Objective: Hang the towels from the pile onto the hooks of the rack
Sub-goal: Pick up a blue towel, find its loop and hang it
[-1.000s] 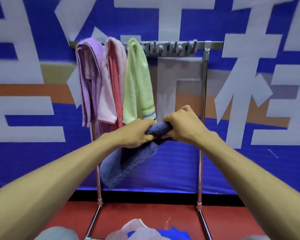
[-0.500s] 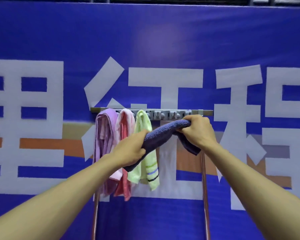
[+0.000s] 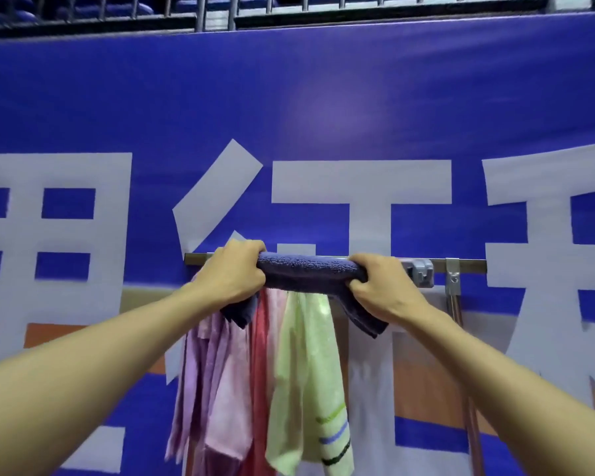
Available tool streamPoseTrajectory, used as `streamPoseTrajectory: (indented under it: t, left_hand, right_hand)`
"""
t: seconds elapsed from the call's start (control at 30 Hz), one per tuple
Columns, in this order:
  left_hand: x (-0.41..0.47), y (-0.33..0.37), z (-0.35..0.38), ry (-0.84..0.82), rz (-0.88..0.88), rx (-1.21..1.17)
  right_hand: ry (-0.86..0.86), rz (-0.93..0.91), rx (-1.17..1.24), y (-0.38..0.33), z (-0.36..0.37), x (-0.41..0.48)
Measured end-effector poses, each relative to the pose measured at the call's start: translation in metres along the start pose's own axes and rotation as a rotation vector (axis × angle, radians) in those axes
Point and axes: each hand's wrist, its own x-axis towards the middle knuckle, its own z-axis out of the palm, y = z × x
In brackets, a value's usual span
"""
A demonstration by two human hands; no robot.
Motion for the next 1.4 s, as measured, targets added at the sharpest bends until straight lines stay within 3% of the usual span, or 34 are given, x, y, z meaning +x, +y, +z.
streamPoseTrajectory:
  t: [0.23, 0.37, 0.53, 0.63, 0.7, 0.87, 0.97, 1.27, 1.4]
  left_hand:
    - [0.074, 0.000, 0.028, 0.189, -0.071, -0.028]
    - [0.082, 0.005, 0.048, 0.219, -0.044, 0.137]
    - [0.069, 0.011, 0.076, 0.158, 0.138, 0.420]
    - [0.053, 0.012, 0.095, 0.107, 0.200, 0.442]
    - [0.042, 0.012, 0.108, 0.111, 0.179, 0.388]
    - [0.019, 0.004, 0.137, 0.176, 0.001, -0.147]
    - [0.005, 0.002, 0.153, 0.156, -0.076, -0.309]
    - [-0.004, 0.003, 0.157, 0.020, -0.162, -0.364]
    - [-0.013, 0.003, 0.150, -0.071, -0.154, -0.434]
  right_hand:
    - [0.263, 0.132, -0.003, 0.002, 0.024, 0.075]
    - [0.221, 0.192, -0.078, 0.007, 0.051, 0.075]
    - [0.181, 0.106, -0.222, 0.016, 0.080, 0.055]
    - [0.190, 0.040, -0.310, 0.023, 0.093, 0.046]
    - [0.168, 0.042, -0.309, 0.027, 0.101, 0.039]
    - [0.127, 0.063, -0.232, 0.038, 0.117, 0.015]
    - [0.119, 0.080, -0.161, 0.036, 0.122, 0.006]
    - [0.040, 0.106, 0.332, 0.024, 0.127, -0.006]
    - [-0.066, 0.140, 0.387, 0.025, 0.117, -0.014]
